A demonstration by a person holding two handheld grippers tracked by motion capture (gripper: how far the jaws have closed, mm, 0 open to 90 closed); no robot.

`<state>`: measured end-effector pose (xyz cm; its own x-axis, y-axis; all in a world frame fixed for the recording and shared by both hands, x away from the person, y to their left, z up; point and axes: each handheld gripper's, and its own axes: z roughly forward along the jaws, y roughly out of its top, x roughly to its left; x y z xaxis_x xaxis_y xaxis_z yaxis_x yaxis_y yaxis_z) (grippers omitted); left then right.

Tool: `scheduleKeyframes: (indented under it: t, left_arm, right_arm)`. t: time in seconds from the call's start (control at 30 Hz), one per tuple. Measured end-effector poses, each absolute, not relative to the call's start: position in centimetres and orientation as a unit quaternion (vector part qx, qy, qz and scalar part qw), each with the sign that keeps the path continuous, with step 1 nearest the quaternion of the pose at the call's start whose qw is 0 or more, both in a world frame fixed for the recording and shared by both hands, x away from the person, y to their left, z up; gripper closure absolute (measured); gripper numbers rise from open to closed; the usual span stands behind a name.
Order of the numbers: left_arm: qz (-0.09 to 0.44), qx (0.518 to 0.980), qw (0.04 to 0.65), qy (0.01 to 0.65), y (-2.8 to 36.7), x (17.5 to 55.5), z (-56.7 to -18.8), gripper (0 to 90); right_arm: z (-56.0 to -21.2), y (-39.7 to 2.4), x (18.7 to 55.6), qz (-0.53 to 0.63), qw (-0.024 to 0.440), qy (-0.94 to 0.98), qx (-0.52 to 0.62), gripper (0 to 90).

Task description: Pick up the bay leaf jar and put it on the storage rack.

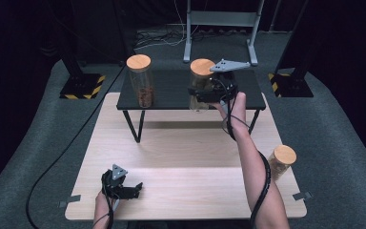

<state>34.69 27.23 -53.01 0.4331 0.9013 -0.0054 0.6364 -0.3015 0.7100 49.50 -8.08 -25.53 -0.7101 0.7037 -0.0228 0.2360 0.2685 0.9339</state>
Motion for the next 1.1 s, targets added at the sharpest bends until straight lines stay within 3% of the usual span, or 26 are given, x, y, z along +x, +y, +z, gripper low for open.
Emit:
scheduleKeyframes:
  t: [1.1]
  left_arm:
    - [0.203, 0.781, 0.327, 0.492, 27.2, 34.7, -53.0, 0.0]
  right_arm:
    - [-24.8, -7.0, 51.5, 0.509, 0.222, 0.768, 0.318, 25.0]
